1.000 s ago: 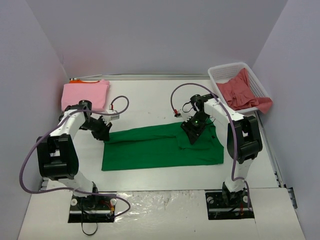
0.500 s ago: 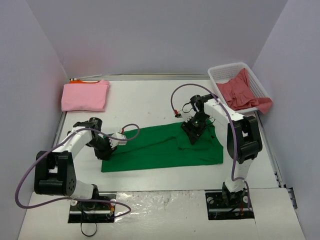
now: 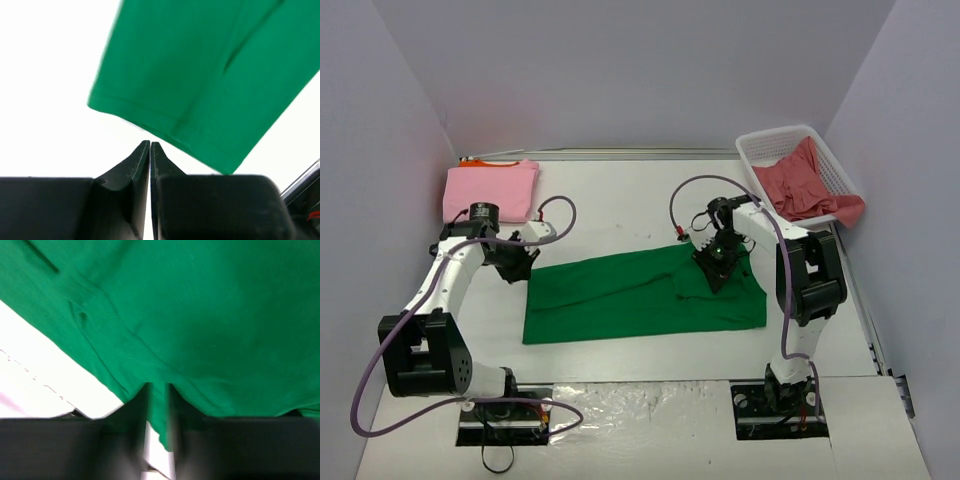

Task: Fold and stack the t-shirts
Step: Rotate the tshirt 90 degrees

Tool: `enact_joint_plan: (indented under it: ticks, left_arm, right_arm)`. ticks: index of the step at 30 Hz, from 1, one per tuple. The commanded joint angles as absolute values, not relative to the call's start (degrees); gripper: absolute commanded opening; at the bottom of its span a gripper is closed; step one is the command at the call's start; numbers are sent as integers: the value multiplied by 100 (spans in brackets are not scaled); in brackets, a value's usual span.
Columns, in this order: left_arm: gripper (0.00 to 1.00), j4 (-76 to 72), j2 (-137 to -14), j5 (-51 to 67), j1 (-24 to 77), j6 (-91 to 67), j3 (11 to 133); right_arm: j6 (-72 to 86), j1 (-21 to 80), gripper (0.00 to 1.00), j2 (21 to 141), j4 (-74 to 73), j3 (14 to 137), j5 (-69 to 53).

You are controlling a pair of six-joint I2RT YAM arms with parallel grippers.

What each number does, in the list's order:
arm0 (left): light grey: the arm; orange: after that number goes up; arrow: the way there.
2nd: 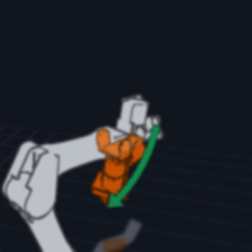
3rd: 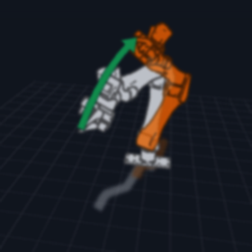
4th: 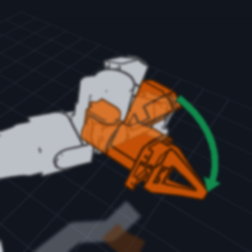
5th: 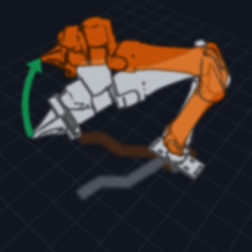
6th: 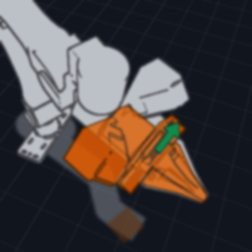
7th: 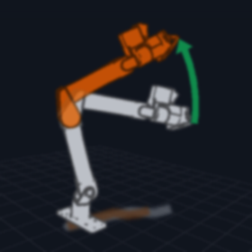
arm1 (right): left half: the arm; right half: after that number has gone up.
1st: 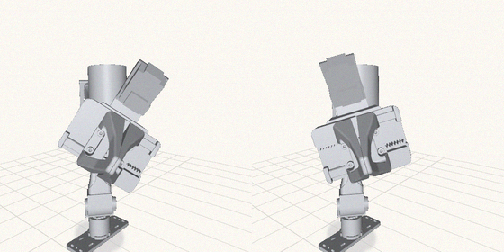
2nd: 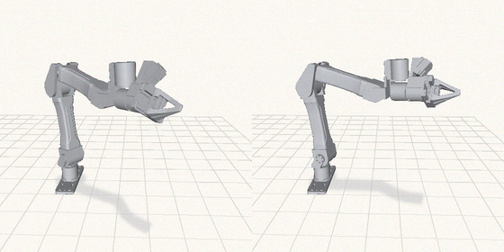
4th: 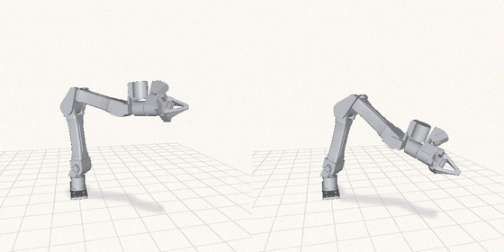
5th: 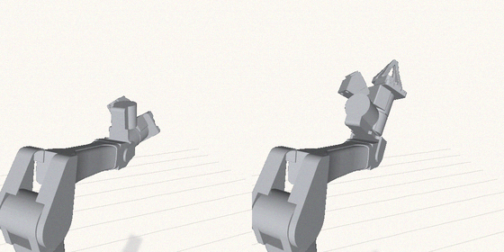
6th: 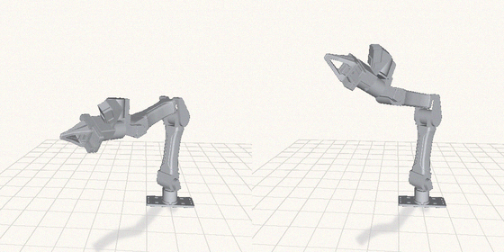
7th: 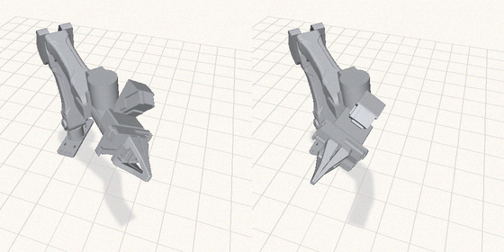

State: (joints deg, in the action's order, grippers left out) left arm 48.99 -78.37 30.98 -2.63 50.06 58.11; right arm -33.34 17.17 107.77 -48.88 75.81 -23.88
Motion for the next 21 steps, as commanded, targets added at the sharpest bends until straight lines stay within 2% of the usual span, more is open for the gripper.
enact_joint_plan:
  ticks: [1, 3, 8, 16, 21]
  left_arm:
    - [4, 5150, -8120, 3761, -334, 4185, 6414]
    - [2, 5098, -8357, 3954, -325, 4105, 6573]
    - [2, 4808, -9095, 4008, -106, 4051, 6794]
    - [2, 4659, -10528, 3271, 527, 3964, 6987]
    - [2, 4588, -10836, 2884, 633, 3902, 6733]
  right_arm:
    - [-3366, 1600, 8, 10836, -4940, 7252, -2312]
    - [-3392, 1565, 0, 10968, -4852, 7146, -2294]
    - [-3410, 1556, 0, 11381, -4685, 7110, -2364]
    - [-3401, 1547, 0, 11820, -4649, 7216, -2373]
    - [-3279, 1433, 0, 12250, -4702, 7847, -2145]
